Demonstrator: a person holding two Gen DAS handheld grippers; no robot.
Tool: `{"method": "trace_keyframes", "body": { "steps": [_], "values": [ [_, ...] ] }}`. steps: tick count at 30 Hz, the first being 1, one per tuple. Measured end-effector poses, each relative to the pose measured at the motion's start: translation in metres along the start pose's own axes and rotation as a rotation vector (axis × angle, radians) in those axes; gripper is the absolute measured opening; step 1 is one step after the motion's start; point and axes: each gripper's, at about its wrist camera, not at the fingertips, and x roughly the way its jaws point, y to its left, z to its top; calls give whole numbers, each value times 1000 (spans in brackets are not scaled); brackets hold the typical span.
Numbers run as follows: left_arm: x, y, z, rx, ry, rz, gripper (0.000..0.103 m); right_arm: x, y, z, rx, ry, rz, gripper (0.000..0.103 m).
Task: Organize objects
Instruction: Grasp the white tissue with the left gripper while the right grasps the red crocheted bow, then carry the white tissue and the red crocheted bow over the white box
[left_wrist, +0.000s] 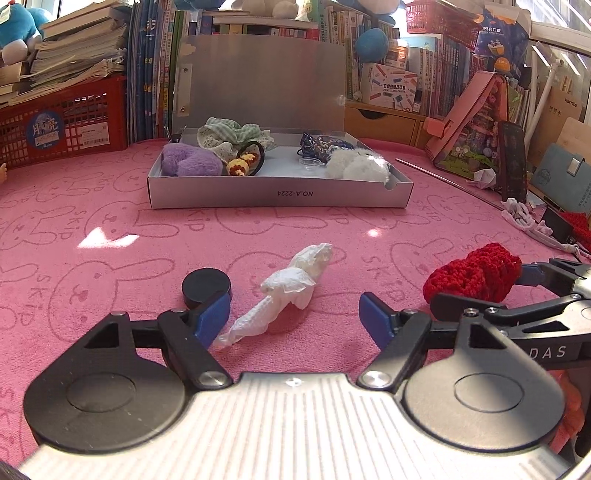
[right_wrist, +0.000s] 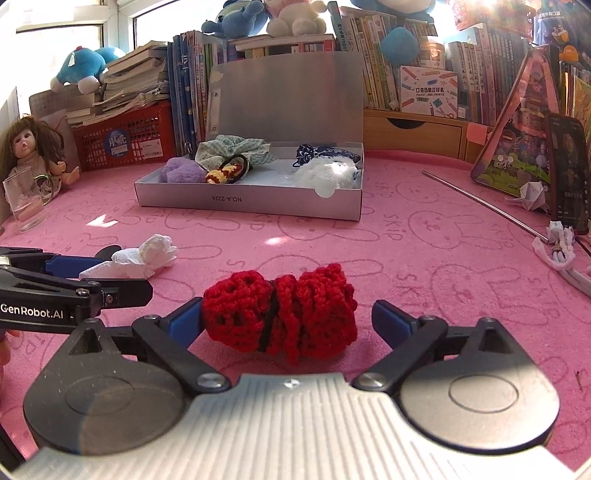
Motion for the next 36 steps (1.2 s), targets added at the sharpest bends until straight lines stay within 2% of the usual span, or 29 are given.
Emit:
{"method": "trace_keyframes", "body": {
  "steps": [4, 8, 10, 13, 16, 18, 20, 28, 36],
  "values": [
    [3, -2, 6, 35, -19, -1, 80, 1, 0, 0, 0, 5, 3, 99],
    [11, -7, 6, 54, 8, -9, 55, 1, 0, 1, -1, 10, 6, 99],
    [14, -8, 5, 56, 15, -9, 50, 2, 0, 1, -1, 12, 7, 99],
    [13, -9, 3, 68, 10, 2, 36, 2, 0, 1, -1, 13, 8, 99],
    [10, -9, 3, 69, 6, -14, 34, 2, 1, 0, -4, 12, 19, 91],
    [7, -11, 4, 83, -5, -10, 34, 1, 4, -1, -22, 12, 28, 77],
    [5, -11, 6, 80, -10, -10, 34, -1, 6, -2, -37, 0, 29, 73],
    [0, -8, 17, 67, -29, 2, 34, -5, 1, 6, 27, -8, 67, 71],
    [5, 3, 44, 22, -39, 42, 34, -3, 1, 35, 17, -62, 61, 71]
  ]
}}
